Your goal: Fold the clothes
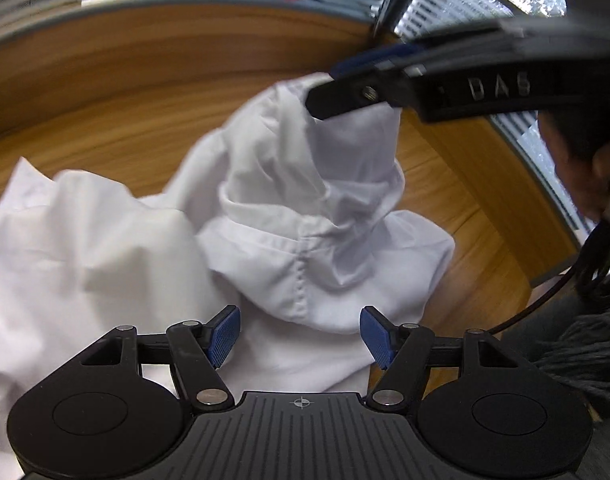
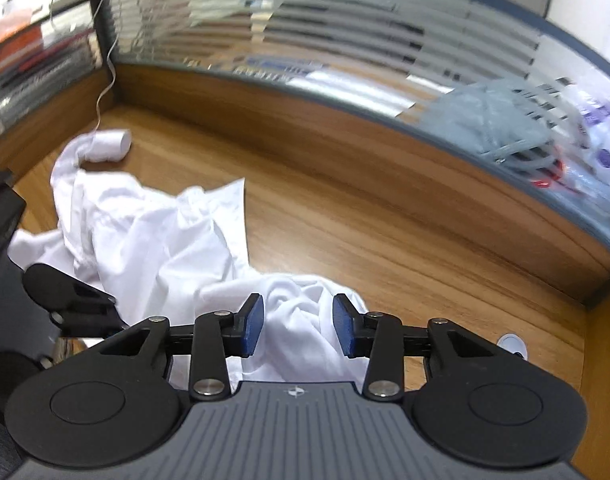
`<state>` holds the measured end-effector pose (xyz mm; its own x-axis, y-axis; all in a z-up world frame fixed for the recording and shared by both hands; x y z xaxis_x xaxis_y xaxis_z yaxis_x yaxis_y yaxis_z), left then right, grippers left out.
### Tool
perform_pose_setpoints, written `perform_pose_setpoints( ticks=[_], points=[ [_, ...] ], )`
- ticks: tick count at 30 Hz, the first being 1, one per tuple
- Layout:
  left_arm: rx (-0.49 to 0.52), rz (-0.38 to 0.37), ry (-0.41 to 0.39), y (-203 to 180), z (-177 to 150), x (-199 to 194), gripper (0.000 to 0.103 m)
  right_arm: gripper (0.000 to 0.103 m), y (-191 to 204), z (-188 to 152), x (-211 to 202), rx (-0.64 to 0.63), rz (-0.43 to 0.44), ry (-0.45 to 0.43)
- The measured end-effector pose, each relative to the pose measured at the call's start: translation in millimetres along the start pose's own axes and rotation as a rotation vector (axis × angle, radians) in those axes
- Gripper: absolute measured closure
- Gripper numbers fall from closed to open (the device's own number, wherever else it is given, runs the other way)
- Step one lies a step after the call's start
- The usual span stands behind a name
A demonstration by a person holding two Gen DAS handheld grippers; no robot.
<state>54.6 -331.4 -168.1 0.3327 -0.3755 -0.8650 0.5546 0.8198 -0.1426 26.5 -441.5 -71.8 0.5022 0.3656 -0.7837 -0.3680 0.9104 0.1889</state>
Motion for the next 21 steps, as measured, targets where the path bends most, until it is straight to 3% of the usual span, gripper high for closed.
perform_pose_setpoints(
  ticks=[6,7,8,10,12,14,16,21],
  points=[
    [-0.029,0.097,-0.027,-8,1,34,0.034,0.062,-3,-12,20,-0.030,0.019,0.073],
    [-0.042,0.106,-0.025,-8,1,39,0.034,0.069,-3,-13,21,-0.023,0.017,0.068],
    [-0.056,0.115,-0.022,-7,1,44,0.034,0.084,-4,-14,22,-0.016,0.015,0.062],
    [-0.083,0.132,-0.013,-5,1,52,0.036,0.097,-6,-15,21,0.006,0.012,0.044],
    [-0.112,0.141,-0.006,1,1,56,0.059,0.098,-8,-13,15,0.044,0.018,0.010],
    [-0.139,0.134,-0.018,6,3,53,0.089,0.100,-9,-7,4,0.082,0.030,-0.046],
    [-0.153,0.189,-0.049,16,8,47,0.097,0.100,-10,0,-11,0.120,0.047,-0.110],
    [-0.216,0.375,-0.170,66,32,7,0.099,0.101,-18,20,-52,0.208,0.063,-0.274]
  ],
)
Point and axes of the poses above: each gripper's, at about its wrist camera, not at the fingertips, and x roughly the way its jaws point, y to its left, z to its top, the point moved 10 cm from there along x, roughly the way its jaws point, and after that the axes turned 12 degrees about z, right-handed, at the moved point
